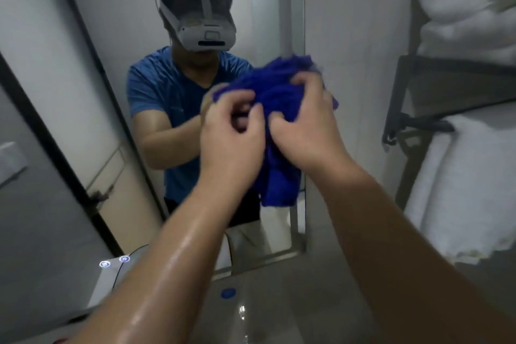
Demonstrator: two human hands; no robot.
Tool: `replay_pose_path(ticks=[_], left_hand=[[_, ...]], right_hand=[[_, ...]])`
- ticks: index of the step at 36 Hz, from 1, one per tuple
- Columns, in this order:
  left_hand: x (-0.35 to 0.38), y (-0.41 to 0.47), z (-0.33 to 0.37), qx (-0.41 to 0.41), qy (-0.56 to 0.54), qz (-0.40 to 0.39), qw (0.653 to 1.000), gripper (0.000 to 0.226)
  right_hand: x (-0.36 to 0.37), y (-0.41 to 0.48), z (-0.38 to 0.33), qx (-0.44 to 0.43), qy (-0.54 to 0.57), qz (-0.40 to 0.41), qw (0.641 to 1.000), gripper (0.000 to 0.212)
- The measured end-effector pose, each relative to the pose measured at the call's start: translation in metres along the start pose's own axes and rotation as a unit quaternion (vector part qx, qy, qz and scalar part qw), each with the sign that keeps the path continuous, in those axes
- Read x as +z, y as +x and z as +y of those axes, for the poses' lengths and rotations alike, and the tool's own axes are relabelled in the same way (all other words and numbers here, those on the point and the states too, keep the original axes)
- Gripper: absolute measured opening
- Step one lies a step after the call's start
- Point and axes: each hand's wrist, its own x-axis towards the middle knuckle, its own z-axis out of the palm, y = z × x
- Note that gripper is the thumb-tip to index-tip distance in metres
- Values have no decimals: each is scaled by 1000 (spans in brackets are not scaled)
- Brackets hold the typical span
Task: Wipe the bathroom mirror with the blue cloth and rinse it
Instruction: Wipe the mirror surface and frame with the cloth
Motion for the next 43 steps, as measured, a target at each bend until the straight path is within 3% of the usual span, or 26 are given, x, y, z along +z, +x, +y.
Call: replay_pose_path(ticks=[1, 2, 7, 11, 16, 19, 22, 26, 30, 32, 35, 40, 43], left_hand=[[-28, 7, 1, -54, 39, 67, 996, 23], [-44, 9, -2, -48, 68, 91, 992, 26], [-64, -8, -30, 4, 160, 114, 980, 31], [-81, -61, -76, -42, 148, 126, 980, 32], [-95, -149, -138, -224, 157, 66, 960, 30], [-112, -210, -161, -406, 105, 57, 906, 13], [-141, -251, -165, -464, 109, 11, 879, 6], [-177, -259, -151, -423, 159, -58, 890, 13], [-207, -231, -112, -318, 207, -127, 917, 10], [-218, -218, -85, -318, 86, -157, 931, 24], [-222, -208, -58, -319, -60, -191, 926, 40], [-213, -191, -33, -278, -3, -73, 958, 15], [-200, -178, -17, -281, 24, -21, 959, 27]], right_hand=[[2, 3, -12, -15, -3, -5, 1000, 61], [5, 2, -20, -32, -9, -7, 999, 60], [46, -34, -19, -71, -35, -17, 997, 63], [90, -81, 9, -43, -41, -30, 998, 58], [142, -168, 57, 116, -45, -130, 984, 51], [164, -220, 86, 252, -13, -244, 936, 30], [169, -262, 86, 330, -6, -283, 901, 15], [173, -281, 60, 327, 18, -245, 912, 12], [152, -255, -4, 269, 75, -214, 936, 28], [134, -236, -33, 241, 102, -213, 941, 31], [103, -219, -59, 213, 150, -199, 945, 43], [66, -219, -71, 185, 149, -162, 958, 71], [63, -231, -62, 218, 207, -200, 933, 106]])
